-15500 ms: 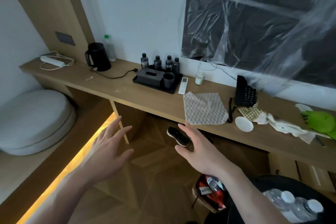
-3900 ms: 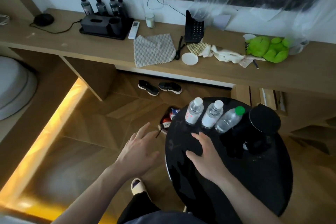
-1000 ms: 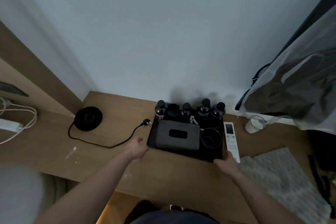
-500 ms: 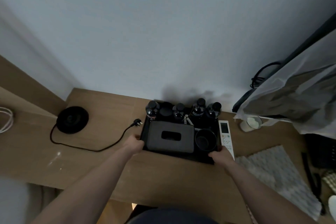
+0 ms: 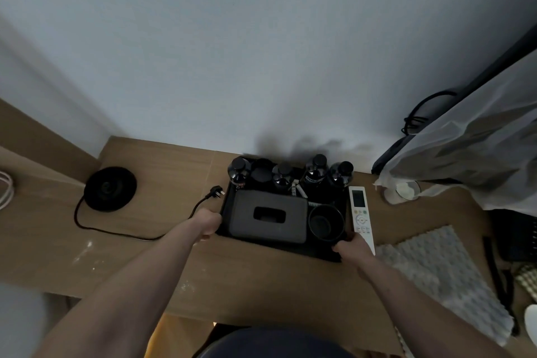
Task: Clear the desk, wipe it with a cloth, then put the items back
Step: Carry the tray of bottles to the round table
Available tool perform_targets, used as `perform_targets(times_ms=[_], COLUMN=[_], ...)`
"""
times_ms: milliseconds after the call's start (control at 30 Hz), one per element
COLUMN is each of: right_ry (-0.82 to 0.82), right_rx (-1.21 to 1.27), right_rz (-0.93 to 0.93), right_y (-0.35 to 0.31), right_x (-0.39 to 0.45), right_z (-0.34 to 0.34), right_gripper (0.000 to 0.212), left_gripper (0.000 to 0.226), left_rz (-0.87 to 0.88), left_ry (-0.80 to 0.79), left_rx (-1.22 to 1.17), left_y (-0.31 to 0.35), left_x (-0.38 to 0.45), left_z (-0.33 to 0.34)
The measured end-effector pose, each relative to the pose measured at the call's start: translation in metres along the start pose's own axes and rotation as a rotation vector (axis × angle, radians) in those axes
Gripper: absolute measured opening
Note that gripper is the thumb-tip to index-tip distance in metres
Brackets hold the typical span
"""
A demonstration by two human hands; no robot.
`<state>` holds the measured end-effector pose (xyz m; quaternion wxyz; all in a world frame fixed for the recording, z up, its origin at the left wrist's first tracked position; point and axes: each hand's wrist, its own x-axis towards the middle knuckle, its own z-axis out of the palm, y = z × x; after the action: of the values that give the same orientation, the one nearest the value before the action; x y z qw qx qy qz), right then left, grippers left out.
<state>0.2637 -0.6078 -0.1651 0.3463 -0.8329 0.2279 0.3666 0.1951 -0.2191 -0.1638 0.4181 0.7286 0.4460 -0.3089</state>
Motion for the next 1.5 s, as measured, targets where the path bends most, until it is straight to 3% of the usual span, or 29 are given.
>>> perform_targets(times_ms=[200,300,367,500,567,700,867,1100,1200,1333,1500], right_ry=[0.018,0.017,0.021,0.008,0.006,0.116,0.204,0.242,0.229,0.192,0.127], right_rx=[-0.117,-0.179,-0.202,-0.203,-0.147,-0.08,-0.266,-0.532,-0.57,-0.583,-0.591], right_rz=[-0.003,-0.003,-0.008,-0.049,-0.054,-0.102,-0.182,-0.187,-0.207,-0.252,-0.265], right_y=[0.019,0.02,0.029,0.04,0.04,0.028,0.014,0.0,0.0,0.001,-0.005], right_x=[0.005,-0.013,-0.01,-0.003,0.002,0.002,0.003,0.012,0.017,0.023,0.02], right_z=[0.005,0.003,0.0,-0.012,-0.018,-0.019,-0.021,-0.016,-0.015,-0.017,-0.02], right_gripper=[0.073,0.061,0.056,0.046,0.042,0.044,0.033,0.018,0.019,0.02,0.019], left_gripper=[0.025,0.019,0.028,0.031,0.03,0.021,0.034,0.021,0.019,0.035,0.019], left_rz=[0.01,0.019,0.003,-0.031,-0.011,0.136,0.158,0.189,0.201,0.21,0.191], left_ry=[-0.031,-0.124,-0.215,-0.315,-0.253,0.075,0.201,0.205,0.232,0.261,0.206], left_rx=[0.169,0.327,0.423,0.466,0.46,0.385,0.479,0.655,0.638,0.584,0.683], left_y=[-0.007,-0.015,-0.021,-0.028,-0.028,-0.025,-0.029,-0.028,-0.032,-0.041,-0.031], left_x=[-0.008,-0.015,-0.021,-0.027,-0.021,-0.01,-0.005,-0.003,-0.003,0.0,0.0], left_z=[-0.005,-0.004,-0.004,-0.004,-0.002,0.006,0.021,0.027,0.031,0.033,0.038])
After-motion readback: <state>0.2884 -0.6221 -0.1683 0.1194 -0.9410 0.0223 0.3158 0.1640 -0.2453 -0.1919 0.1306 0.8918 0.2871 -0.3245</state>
